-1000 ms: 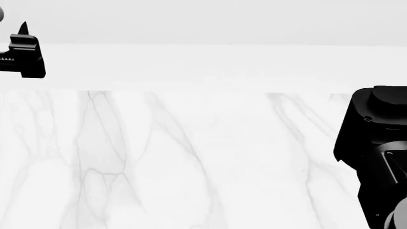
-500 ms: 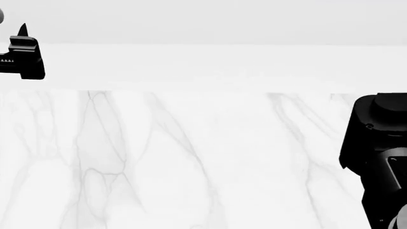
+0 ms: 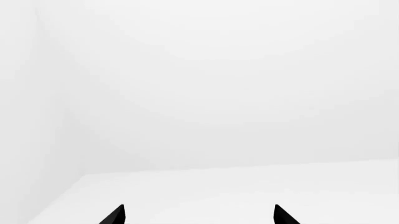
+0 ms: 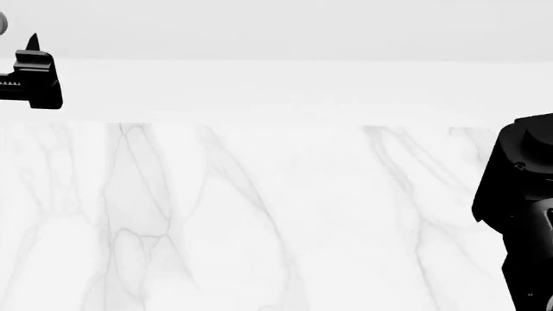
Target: Pick up the book on the left and place it on top of the shelf.
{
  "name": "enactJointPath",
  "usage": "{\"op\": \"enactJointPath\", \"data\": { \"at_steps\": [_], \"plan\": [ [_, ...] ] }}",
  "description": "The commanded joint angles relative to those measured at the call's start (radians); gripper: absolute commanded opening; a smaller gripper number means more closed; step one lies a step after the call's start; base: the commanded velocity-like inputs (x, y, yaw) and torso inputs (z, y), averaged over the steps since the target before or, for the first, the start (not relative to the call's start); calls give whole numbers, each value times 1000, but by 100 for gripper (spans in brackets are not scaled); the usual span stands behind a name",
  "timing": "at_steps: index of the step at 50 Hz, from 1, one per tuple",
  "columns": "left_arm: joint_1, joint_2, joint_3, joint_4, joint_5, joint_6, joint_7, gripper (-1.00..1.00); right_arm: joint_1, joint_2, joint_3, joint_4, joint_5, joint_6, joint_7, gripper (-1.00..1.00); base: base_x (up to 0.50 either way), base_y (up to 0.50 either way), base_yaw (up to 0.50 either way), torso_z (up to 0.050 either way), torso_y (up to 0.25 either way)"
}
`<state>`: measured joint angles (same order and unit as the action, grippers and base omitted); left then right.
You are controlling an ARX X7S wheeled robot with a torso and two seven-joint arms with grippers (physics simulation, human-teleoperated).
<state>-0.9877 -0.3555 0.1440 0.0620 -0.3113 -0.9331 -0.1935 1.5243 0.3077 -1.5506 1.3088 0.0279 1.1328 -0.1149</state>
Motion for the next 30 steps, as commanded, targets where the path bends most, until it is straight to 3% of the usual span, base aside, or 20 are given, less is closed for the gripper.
{"op": "enactJointPath", "data": {
  "at_steps": [1, 22, 26, 27, 30],
  "plan": [
    [2, 0, 2, -2, -2, 3, -2, 100, 6, 21, 92, 0, 2, -295, 20, 100, 0, 0, 0, 0, 0],
    [0, 1, 8, -6, -6, 6, -5, 100, 4, 27, 147, 0, -20, -357, 32, 100, 0, 0, 0, 0, 0],
    [4, -1, 5, 0, -8, 4, -6, 100, 7, 49, 301, 0, 59, -526, 134, 100, 0, 0, 0, 0, 0],
    [4, -2, 5, 0, -9, 5, -6, 100, 5, 64, 404, 0, 126, -616, 153, 100, 0, 0, 0, 0, 0],
    [5, -2, 5, 5, -11, 2, -7, 100, -7, 83, 582, 0, 214, -727, 63, 100, 0, 0, 0, 0, 0]
  ]
}}
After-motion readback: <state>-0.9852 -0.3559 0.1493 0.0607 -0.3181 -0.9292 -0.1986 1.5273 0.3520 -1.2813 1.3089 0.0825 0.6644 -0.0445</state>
